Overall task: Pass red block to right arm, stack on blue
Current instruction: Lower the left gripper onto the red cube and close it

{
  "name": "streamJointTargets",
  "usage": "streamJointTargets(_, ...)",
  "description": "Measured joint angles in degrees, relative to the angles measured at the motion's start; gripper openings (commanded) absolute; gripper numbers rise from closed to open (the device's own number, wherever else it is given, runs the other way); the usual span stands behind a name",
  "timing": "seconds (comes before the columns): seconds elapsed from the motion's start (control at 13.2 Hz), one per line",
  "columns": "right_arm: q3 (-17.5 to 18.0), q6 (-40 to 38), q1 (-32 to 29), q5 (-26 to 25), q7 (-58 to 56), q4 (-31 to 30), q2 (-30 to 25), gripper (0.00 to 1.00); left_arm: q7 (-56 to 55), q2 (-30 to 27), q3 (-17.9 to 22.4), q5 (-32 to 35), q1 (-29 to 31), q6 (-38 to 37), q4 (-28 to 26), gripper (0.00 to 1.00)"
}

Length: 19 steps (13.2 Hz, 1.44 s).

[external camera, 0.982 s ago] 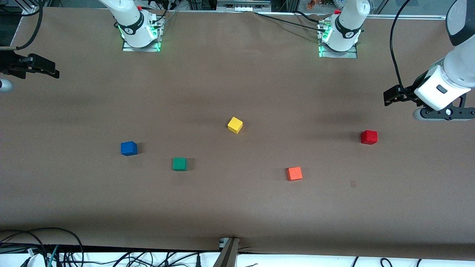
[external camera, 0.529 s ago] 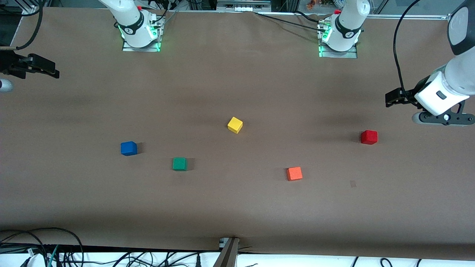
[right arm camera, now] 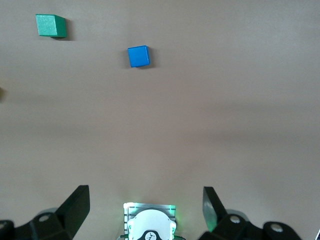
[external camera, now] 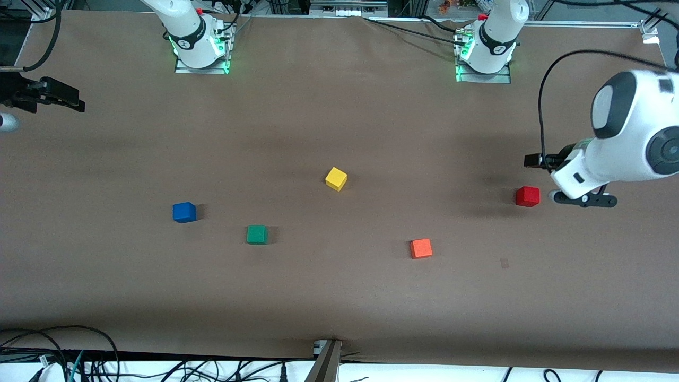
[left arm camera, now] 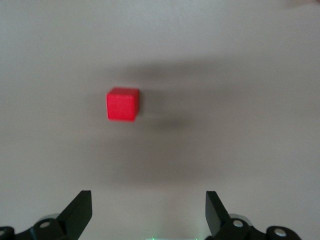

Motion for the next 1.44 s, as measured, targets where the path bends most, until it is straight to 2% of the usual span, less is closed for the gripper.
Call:
streamJointTargets(0.45, 0.0, 0.0, 0.0, 0.0, 0.0, 0.0, 1.0, 1.0, 1.0, 2.1, 0.2, 1.8, 4.3, 28.6, -16.8, 1.0)
streamJointTargets(0.6, 0.1, -0.1, 0.1, 0.1, 0.0, 0.0, 1.5, 1.0, 1.0, 2.8, 0.2, 3.2, 5.1, 35.5, -20.6, 1.0)
streamJointTargets(0.91, 0.1, -0.2, 0.5, 0.1, 0.0, 0.0, 2.7, 1.0, 1.0, 4.9, 0.2, 8.1, 7.1, 39.8, -22.1, 1.0)
streamJointTargets(1.28, 0.2, -0.3, 0.9, 0.4, 0.0, 0.0, 3.6, 1.0, 1.2, 6.8, 0.0, 8.1, 7.8, 42.7, -22.6, 1.0)
streamJointTargets(1.44, 0.2, -0.3, 1.0, 1.9, 0.0, 0.0, 3.6, 1.0, 1.2, 7.6, 0.0, 8.1, 8.0, 44.3, -23.4, 1.0)
